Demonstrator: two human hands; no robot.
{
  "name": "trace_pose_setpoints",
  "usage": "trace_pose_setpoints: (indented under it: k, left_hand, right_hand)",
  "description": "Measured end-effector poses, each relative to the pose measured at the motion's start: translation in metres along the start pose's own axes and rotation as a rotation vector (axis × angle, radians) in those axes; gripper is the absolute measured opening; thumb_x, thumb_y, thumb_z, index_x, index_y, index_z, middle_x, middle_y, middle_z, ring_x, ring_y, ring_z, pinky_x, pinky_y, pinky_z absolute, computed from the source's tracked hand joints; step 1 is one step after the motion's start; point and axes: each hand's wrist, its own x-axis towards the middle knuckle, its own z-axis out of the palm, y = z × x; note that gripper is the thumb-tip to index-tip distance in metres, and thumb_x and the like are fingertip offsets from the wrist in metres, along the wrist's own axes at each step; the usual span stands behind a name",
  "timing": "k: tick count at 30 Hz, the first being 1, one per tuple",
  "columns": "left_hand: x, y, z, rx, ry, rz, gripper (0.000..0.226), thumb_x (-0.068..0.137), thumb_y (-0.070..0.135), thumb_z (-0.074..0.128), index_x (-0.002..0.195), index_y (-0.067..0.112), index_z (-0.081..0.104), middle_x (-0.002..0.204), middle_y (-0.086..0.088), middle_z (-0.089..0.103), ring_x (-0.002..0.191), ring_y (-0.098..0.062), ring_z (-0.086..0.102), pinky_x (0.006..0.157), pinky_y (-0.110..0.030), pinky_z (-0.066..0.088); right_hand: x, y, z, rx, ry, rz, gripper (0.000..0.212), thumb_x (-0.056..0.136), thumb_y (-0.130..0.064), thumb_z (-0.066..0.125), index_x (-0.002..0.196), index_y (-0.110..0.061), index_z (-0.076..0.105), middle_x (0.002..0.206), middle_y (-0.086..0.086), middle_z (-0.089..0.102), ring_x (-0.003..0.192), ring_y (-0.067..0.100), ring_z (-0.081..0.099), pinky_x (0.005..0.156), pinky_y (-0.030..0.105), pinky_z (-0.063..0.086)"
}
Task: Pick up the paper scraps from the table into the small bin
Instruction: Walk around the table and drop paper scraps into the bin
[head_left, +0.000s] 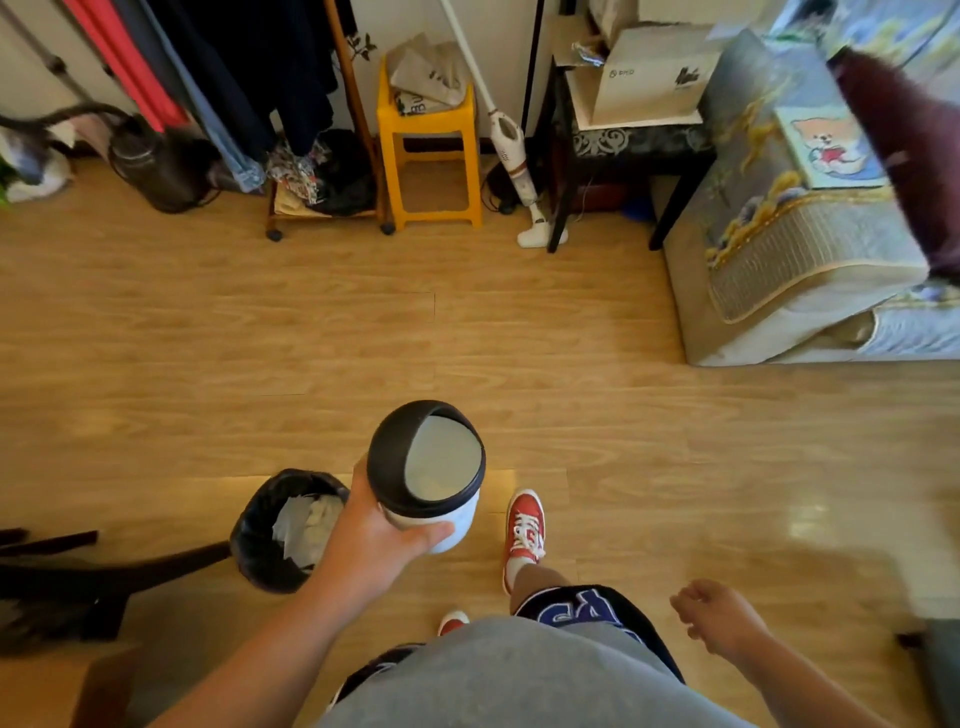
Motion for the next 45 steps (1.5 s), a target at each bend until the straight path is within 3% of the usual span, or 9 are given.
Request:
trace_pose_setpoints:
  k: [3,8,15,21,25,30,33,36,45]
  left_hand:
    - [0.041,0.025,0.005,0.012,0.033,0.005,0.103,0.047,0.048,0.091,0.124,0.075,0.027,0.122,0.043,0.052,0.116,0.018,0.051,0.092,-0.025,0.049]
    - [0.075,0.047,-0.013,-0.101,0.159,-0.147,0.117,0.044,0.040,0.092,0.144,0.046,0.031,0.129,0.017,0.056,0.122,-0.015,0.057,0.097,-0.053,0.056]
    - [0.090,0.026,-0.066,-0.173,0.455,-0.302,0.108,0.062,0.010,0.097,0.148,0.030,0.034,0.123,0.007,0.057,0.121,-0.025,0.057,0.100,-0.044,0.051]
    - [0.135,-0.002,-0.121,-0.239,0.607,-0.425,0.100,0.065,0.015,0.096,0.141,0.036,0.033,0.122,0.007,0.056,0.099,-0.008,0.060,0.055,-0.008,0.052]
    - [0.175,0.001,-0.164,-0.251,0.614,-0.415,0.105,0.064,0.020,0.098,0.146,0.030,0.034,0.129,0.002,0.057,0.118,-0.021,0.058,0.095,-0.037,0.050]
    - [0.236,0.020,-0.211,-0.228,0.609,-0.360,0.105,0.059,0.021,0.099,0.144,0.028,0.039,0.122,0.010,0.057,0.114,-0.014,0.057,0.096,-0.037,0.051]
    - [0.282,0.036,-0.236,-0.231,0.625,-0.322,0.109,0.059,0.021,0.099,0.146,0.031,0.034,0.116,0.021,0.054,0.107,-0.001,0.056,0.087,-0.018,0.047]
    - [0.329,0.053,-0.259,-0.266,0.618,-0.281,0.106,0.061,0.022,0.098,0.139,0.041,0.029,0.115,0.033,0.047,0.099,0.030,0.051,0.072,0.001,0.043]
    - [0.428,0.075,-0.331,-0.386,0.762,-0.339,0.111,0.046,0.050,0.091,0.140,0.047,0.030,0.123,0.030,0.051,0.103,0.031,0.049,0.082,-0.012,0.049]
  right_hand:
    - [0.033,-0.039,-0.028,-0.058,-0.011,-0.008,0.017,0.087,-0.025,0.067,0.079,-0.010,0.067,0.069,0.009,0.069,0.057,0.022,0.061,0.053,0.027,0.041]
    - [0.057,-0.169,-0.064,-0.177,-0.079,-0.158,0.022,0.089,-0.019,0.067,0.069,-0.013,0.060,0.074,0.012,0.065,0.068,0.026,0.058,0.063,0.030,0.042]
    - [0.064,-0.380,-0.047,-0.440,-0.176,-0.469,0.022,0.092,-0.027,0.062,0.092,-0.005,0.068,0.088,0.014,0.069,0.078,0.028,0.063,0.073,0.033,0.048]
    - [0.062,-0.537,0.002,-0.572,-0.248,-0.611,0.017,0.093,-0.028,0.060,0.079,-0.018,0.060,0.092,0.008,0.064,0.090,0.031,0.061,0.078,0.036,0.047]
    - [0.059,-0.609,0.014,-0.644,-0.260,-0.640,0.017,0.094,-0.027,0.060,0.089,-0.012,0.065,0.099,0.012,0.068,0.096,0.032,0.064,0.085,0.037,0.049]
    - [0.074,-0.661,0.001,-0.677,-0.200,-0.609,0.022,0.092,-0.021,0.063,0.071,-0.015,0.058,0.093,0.017,0.069,0.091,0.037,0.066,0.083,0.040,0.050]
    - [0.093,-0.688,-0.012,-0.690,-0.174,-0.547,0.025,0.091,-0.023,0.065,0.068,-0.016,0.057,0.079,0.012,0.064,0.074,0.030,0.063,0.071,0.033,0.046]
    - [0.118,-0.725,-0.023,-0.737,-0.170,-0.503,0.024,0.090,-0.024,0.066,0.070,-0.014,0.058,0.081,0.012,0.061,0.074,0.027,0.057,0.070,0.032,0.041]
    - [0.151,-0.909,0.017,-0.975,-0.218,-0.569,0.017,0.094,-0.020,0.059,0.081,-0.008,0.057,0.095,0.018,0.065,0.094,0.033,0.064,0.086,0.036,0.049]
